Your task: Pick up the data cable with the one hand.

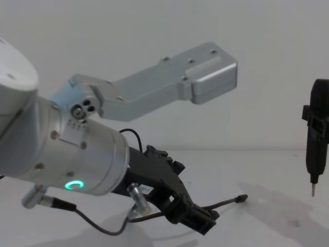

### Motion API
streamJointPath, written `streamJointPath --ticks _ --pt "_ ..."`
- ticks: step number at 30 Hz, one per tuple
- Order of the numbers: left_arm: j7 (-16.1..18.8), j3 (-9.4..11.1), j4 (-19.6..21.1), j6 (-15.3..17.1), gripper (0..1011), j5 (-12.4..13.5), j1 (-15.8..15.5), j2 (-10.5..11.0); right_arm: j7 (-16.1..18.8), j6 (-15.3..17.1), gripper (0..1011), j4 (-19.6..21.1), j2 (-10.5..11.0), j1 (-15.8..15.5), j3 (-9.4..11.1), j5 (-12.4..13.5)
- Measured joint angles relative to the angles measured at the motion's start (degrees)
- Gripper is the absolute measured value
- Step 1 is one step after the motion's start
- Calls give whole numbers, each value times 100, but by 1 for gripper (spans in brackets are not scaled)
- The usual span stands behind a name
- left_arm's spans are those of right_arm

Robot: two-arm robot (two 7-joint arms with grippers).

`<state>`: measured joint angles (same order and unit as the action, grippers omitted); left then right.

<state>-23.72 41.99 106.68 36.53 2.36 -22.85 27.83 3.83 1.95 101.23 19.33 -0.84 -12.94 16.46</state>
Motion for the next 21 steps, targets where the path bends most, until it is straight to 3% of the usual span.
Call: streamJointPath --ticks 21 --pt "296 191 -582 173 1001 375 -194 -587 0 0 268 0 0 0 0 0"
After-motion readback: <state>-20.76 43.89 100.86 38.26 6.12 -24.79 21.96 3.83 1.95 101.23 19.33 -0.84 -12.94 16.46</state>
